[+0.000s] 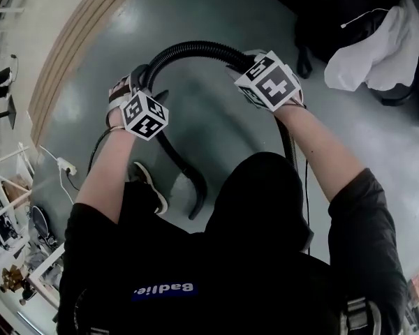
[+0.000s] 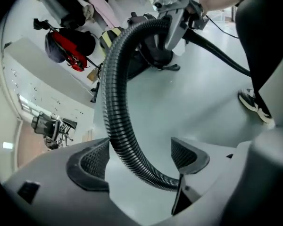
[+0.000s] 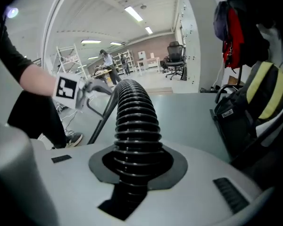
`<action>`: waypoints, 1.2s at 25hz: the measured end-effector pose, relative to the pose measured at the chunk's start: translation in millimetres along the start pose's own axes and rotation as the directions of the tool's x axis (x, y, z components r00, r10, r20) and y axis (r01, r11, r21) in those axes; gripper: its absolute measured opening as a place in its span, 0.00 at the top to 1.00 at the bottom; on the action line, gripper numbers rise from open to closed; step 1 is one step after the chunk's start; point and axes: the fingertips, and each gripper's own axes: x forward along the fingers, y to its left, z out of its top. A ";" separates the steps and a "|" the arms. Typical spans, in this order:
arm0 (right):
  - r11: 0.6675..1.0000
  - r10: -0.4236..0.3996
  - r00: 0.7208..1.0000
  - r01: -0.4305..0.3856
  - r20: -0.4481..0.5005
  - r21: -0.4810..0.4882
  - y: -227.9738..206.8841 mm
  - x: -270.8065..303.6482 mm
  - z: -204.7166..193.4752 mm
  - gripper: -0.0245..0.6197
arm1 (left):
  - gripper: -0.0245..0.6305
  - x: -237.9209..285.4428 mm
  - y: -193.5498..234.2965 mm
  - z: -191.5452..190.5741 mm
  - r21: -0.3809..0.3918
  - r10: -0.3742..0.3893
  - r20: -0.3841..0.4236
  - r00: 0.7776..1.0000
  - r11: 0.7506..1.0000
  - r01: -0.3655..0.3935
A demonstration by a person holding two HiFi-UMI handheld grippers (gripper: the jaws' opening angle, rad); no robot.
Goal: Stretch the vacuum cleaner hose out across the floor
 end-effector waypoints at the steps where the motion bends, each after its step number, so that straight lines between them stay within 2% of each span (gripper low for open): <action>1: 1.000 -0.010 1.000 0.010 0.018 0.020 -5.1 -2.1 4.5 0.82 | 0.34 17.4 3.9 -4.7 -0.031 0.024 0.021 0.999 0.999 -0.023; 2: 0.999 -0.021 0.999 0.020 0.034 0.042 -8.0 -4.0 8.1 0.82 | 0.31 34.1 7.4 -11.4 -0.074 0.043 0.032 0.999 0.996 -0.040; 4: 0.995 -0.050 0.997 0.044 0.062 0.095 -11.9 -10.3 13.2 0.82 | 0.30 64.0 10.9 -30.6 -0.199 0.058 0.028 0.998 0.979 -0.051; 6: 0.987 -0.092 0.992 0.079 0.083 0.141 -15.3 -23.7 19.0 0.82 | 0.30 88.7 3.4 -61.0 -0.342 0.028 0.003 1.000 0.939 -0.026; 8: 0.978 -0.151 0.985 0.136 0.085 0.158 -19.4 -43.3 23.0 0.82 | 0.30 108.8 -11.9 -96.7 -0.450 -0.037 -0.026 0.999 0.893 0.021; 10: 0.970 -0.208 0.977 0.199 0.054 0.141 -24.5 -59.3 21.2 0.82 | 0.30 122.2 -19.0 -122.6 -0.516 -0.099 -0.026 0.995 0.854 0.072; 11: 0.968 -0.225 0.974 0.220 0.026 0.120 -24.9 -62.3 16.8 0.82 | 0.30 127.0 -19.1 -129.3 -0.527 -0.134 -0.022 0.991 0.844 0.103; 12: 0.969 -0.231 0.973 0.231 -0.008 0.093 -22.7 -61.5 10.2 0.82 | 0.31 130.5 -18.2 -131.7 -0.511 -0.170 -0.020 0.985 0.849 0.136; 13: 0.970 -0.232 0.972 0.234 -0.043 0.063 -18.6 -57.7 1.8 0.82 | 0.36 132.3 -15.6 -130.8 -0.462 -0.195 -0.021 0.981 0.872 0.163; 14: 0.971 -0.235 0.969 0.238 -0.074 0.033 -14.5 -52.3 -7.6 0.82 | 0.55 132.8 -10.3 -128.4 -0.391 -0.201 -0.025 0.979 0.903 0.176; 15: 0.970 -0.243 0.965 0.245 -0.099 0.008 -11.7 -46.7 -17.1 0.82 | 0.63 132.7 -1.7 -127.0 -0.321 -0.196 -0.030 0.980 0.931 0.177; 16: 0.968 -0.252 0.961 0.253 -0.117 -0.006 -10.5 -41.1 -26.2 0.82 | 0.65 132.2 9.5 -127.9 -0.268 -0.190 -0.034 0.981 0.948 0.174; 19: 0.967 -0.250 0.956 0.254 -0.157 0.007 -7.9 -19.9 -47.0 0.81 | 0.67 126.5 53.7 -145.6 -0.131 -0.165 -0.047 0.985 0.979 0.158; 22: 0.974 -0.197 0.965 0.212 -0.174 0.075 -0.1 9.5 -53.3 0.77 | 0.68 115.3 102.5 -170.8 0.047 -0.110 -0.046 0.993 0.993 0.112; 24: 0.974 -0.156 0.972 0.181 -0.175 0.137 4.7 30.5 -52.2 0.69 | 0.68 109.1 133.8 -182.4 0.160 -0.067 -0.027 0.997 0.985 0.071; 26: 0.964 -0.122 0.977 0.158 -0.175 0.213 6.5 47.4 -50.2 0.52 | 0.68 108.0 163.0 -190.6 0.272 -0.025 -0.012 1.000 0.962 0.027; 27: 0.957 -0.116 0.979 0.156 -0.170 0.244 6.4 51.8 -47.2 0.49 | 0.67 108.3 175.9 -192.4 0.324 -0.006 -0.004 1.000 0.946 0.007; 29: 0.945 -0.124 0.981 0.162 -0.147 0.285 9.8 51.4 -35.0 0.40 | 0.68 108.7 196.5 -193.1 0.439 0.026 0.000 1.000 0.898 -0.024; 30: 0.940 -0.136 0.982 0.170 -0.132 0.297 13.7 47.1 -27.3 0.37 | 0.68 109.6 204.8 -193.8 0.505 0.043 -0.010 0.999 0.863 -0.032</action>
